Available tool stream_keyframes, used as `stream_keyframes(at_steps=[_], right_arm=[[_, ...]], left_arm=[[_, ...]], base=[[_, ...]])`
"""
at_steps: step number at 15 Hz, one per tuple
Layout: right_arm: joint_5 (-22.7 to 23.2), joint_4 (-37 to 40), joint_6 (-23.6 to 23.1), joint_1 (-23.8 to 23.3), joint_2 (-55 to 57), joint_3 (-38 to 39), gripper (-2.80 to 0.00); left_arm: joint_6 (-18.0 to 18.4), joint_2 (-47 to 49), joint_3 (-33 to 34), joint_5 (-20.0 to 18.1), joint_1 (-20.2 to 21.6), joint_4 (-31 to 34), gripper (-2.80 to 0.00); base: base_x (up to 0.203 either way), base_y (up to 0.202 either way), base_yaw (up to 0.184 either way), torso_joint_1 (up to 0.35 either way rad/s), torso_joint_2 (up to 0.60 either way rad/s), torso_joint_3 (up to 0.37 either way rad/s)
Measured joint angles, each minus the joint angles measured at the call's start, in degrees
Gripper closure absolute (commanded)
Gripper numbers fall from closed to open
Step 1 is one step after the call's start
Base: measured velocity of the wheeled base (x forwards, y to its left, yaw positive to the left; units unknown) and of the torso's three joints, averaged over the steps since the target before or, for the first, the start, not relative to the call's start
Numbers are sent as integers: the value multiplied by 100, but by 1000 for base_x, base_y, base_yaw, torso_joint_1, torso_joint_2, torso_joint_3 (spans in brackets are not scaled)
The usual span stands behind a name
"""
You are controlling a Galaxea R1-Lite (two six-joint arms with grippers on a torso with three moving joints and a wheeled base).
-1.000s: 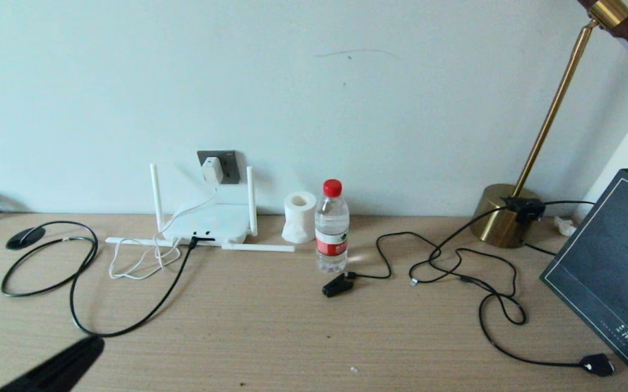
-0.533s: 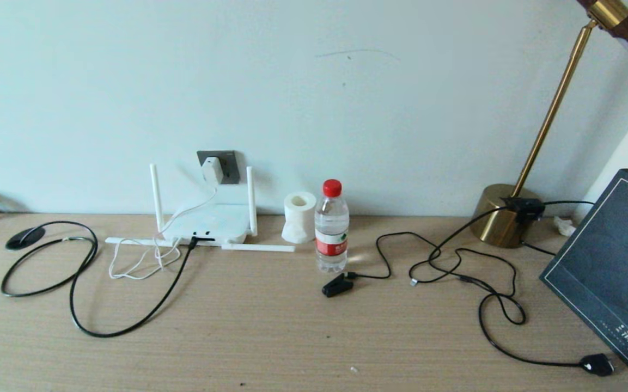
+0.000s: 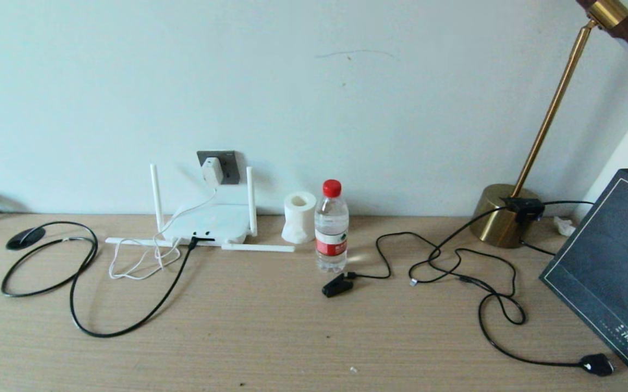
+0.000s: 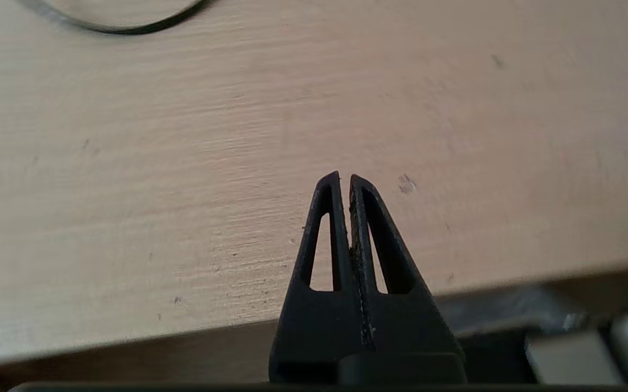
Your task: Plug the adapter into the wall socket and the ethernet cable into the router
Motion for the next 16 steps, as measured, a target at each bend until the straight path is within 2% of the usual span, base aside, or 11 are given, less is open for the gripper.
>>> stream_keyframes(at_steps=[4, 6, 10, 13, 16], right_arm=[[3, -1, -2, 0, 0, 0, 0], [2, 0, -2, 0, 0, 0, 0], [2, -1, 0, 0, 0, 0, 0], [2, -1, 7, 0, 0, 0, 0], [2, 0, -2, 0, 0, 0, 0]], left_arm=[[215, -59, 12, -36, 234, 5, 0], [536, -181, 19, -218, 394, 44, 0], [861, -1105, 85, -434, 598, -101, 0], [521, -1495, 319, -287, 664, -738, 0], [175, -1611, 359, -148, 677, -796, 0]], base=[[0, 0, 0, 0, 0, 0], [0, 0, 0, 0, 0, 0], [0, 0, 0, 0, 0, 0], [0, 0, 0, 0, 0, 0], [0, 0, 0, 0, 0, 0]])
